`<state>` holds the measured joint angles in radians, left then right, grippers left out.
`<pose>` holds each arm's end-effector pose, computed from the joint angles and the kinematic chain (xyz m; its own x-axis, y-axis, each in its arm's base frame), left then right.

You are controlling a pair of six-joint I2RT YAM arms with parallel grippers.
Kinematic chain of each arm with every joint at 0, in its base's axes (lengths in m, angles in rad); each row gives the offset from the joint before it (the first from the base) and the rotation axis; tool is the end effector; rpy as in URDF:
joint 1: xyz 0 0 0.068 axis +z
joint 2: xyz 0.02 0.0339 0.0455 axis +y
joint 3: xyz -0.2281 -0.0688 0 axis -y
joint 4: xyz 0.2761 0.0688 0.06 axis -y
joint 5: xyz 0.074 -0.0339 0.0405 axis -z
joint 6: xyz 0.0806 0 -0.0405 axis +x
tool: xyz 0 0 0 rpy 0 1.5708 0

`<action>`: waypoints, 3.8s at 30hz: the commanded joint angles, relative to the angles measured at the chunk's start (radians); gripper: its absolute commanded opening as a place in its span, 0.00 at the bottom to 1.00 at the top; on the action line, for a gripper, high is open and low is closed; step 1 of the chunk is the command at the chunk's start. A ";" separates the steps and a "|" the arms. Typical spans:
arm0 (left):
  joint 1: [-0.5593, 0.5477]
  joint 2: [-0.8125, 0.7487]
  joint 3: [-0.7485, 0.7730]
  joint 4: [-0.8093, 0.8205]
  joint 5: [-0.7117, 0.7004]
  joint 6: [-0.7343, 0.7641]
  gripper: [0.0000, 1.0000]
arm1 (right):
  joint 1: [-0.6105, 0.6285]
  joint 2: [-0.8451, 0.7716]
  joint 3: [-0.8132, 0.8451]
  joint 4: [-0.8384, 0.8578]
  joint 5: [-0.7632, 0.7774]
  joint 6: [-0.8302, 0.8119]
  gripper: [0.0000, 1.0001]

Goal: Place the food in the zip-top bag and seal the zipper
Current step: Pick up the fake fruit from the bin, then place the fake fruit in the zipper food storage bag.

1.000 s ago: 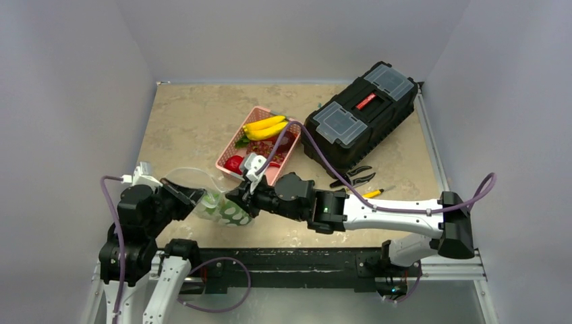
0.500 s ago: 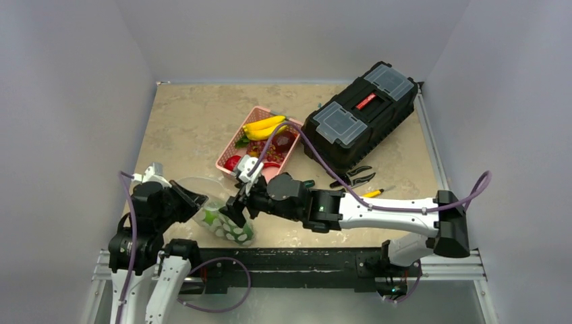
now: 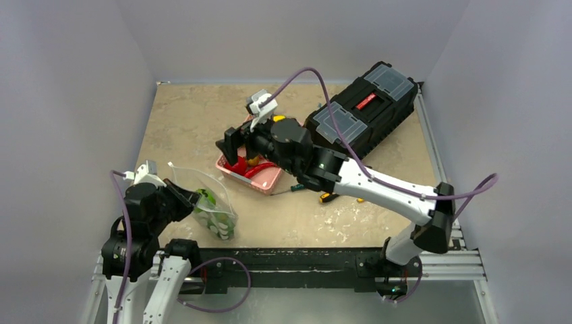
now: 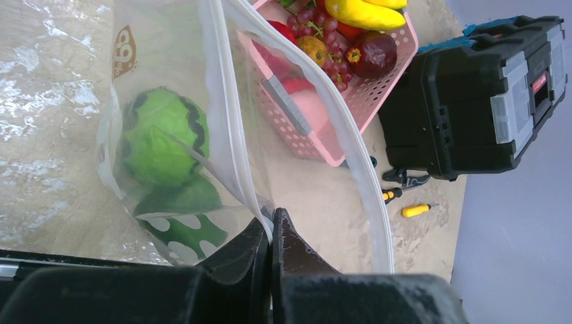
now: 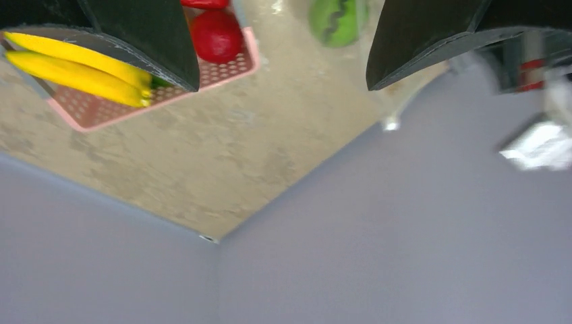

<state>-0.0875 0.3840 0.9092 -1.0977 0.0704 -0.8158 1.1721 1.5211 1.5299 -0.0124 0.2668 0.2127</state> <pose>0.1460 -0.0185 0.3057 -0.4762 -0.6875 -0.5483 -0.2929 0.7119 -0.6383 0.1888 0.3935 0.4032 -0.1674 0.1271 -0.9777 -0.7686 0.6042 0.2102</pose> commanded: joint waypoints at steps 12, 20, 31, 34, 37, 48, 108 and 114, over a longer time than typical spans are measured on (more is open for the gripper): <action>0.000 0.043 0.048 -0.006 -0.017 0.036 0.00 | -0.211 0.535 0.248 -0.234 0.023 -0.048 0.84; 0.000 0.036 0.030 -0.010 -0.002 0.025 0.00 | -0.251 0.655 0.273 -0.236 -0.032 -0.018 0.74; 0.000 0.036 0.023 -0.006 0.008 0.021 0.00 | -0.256 0.657 0.202 -0.216 -0.058 -0.003 0.63; 0.000 0.036 0.015 0.001 0.016 0.015 0.00 | -0.256 0.666 0.191 -0.219 -0.055 0.002 0.62; 0.000 0.038 0.013 0.004 0.025 0.013 0.00 | -0.256 0.672 0.192 -0.223 -0.045 0.001 0.57; 0.000 0.042 0.010 0.007 0.029 0.009 0.00 | -0.256 0.534 0.158 -0.228 -0.043 -0.015 0.19; 0.000 0.037 0.028 0.003 0.044 -0.009 0.00 | 0.112 0.147 0.055 -0.178 -0.232 -0.111 0.67; 0.000 0.028 0.029 -0.007 0.036 -0.003 0.00 | 0.112 0.125 0.045 -0.152 -0.231 -0.105 0.71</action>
<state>-0.0875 0.4225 0.9188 -1.1233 0.1001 -0.8188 1.2781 1.7027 1.5570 -0.2161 0.0177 0.1101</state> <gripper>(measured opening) 0.003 0.693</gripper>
